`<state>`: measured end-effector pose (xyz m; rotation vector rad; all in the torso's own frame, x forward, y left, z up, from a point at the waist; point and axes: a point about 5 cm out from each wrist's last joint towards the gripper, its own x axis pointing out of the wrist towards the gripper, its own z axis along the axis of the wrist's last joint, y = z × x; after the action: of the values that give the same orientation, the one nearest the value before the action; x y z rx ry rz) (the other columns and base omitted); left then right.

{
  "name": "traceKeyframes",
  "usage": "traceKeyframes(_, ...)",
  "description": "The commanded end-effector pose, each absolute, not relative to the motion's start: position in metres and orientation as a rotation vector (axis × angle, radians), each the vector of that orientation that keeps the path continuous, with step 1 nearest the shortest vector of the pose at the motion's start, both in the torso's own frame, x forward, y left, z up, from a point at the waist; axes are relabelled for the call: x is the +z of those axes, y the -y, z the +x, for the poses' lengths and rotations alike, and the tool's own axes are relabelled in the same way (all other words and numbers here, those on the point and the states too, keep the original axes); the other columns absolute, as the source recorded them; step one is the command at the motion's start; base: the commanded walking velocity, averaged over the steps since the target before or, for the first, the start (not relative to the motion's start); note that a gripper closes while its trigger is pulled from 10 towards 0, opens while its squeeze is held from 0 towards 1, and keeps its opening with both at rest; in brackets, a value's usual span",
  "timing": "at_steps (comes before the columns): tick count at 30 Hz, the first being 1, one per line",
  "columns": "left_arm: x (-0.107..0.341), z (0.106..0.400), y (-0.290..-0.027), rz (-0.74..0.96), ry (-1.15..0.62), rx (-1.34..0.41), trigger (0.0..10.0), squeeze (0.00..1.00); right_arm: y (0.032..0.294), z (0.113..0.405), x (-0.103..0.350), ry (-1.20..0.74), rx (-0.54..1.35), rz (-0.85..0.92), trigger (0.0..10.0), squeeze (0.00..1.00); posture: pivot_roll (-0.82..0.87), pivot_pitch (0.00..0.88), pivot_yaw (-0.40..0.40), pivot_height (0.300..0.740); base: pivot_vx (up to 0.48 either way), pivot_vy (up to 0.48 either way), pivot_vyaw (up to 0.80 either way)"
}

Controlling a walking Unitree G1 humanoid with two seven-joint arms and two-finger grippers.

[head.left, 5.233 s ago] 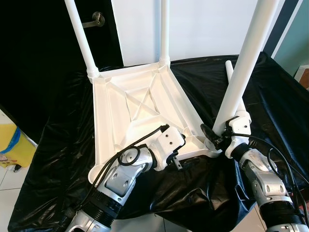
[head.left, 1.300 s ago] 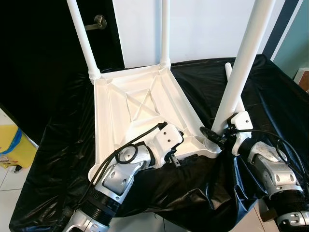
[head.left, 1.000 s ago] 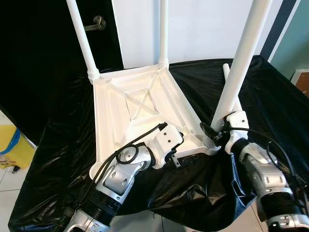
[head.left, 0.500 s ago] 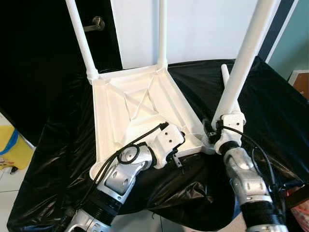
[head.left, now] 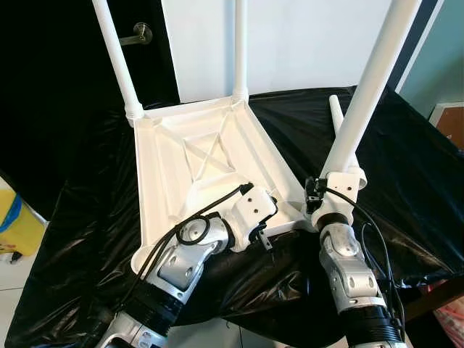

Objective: Building children table

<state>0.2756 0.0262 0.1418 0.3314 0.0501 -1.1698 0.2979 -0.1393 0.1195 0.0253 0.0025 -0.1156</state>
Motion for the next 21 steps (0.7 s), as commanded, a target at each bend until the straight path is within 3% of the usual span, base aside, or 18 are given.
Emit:
traceKeyframes(1,0.143,0.279,-0.026,0.347,-0.037,-1.141,10.0,0.0,0.131,0.292,0.097,-0.125,-0.087,0.03,10.0,0.0,-0.15,0.0,0.008,0.74,0.0,0.0,0.0)
traceKeyframes(5,0.143,0.279,-0.026,0.346,-0.036,-1.14,10.0,0.0,0.133,0.293,0.101,-0.107,-0.112,0.022,10.0,0.01,-0.15,0.0,0.007,0.74,0.0,0.0,0.0)
traceKeyframes(6,0.143,0.279,-0.026,0.346,-0.035,-1.139,10.0,0.0,0.134,0.293,0.102,-0.096,-0.123,0.019,10.0,0.97,-0.15,0.0,0.007,0.74,0.0,0.0,0.0)
traceKeyframes(21,0.143,0.284,-0.033,0.353,-0.04,-1.111,10.0,0.0,0.143,0.281,0.11,-0.007,-0.065,0.007,10.0,1.0,-0.15,0.0,0.007,0.74,0.0,0.0,0.0)
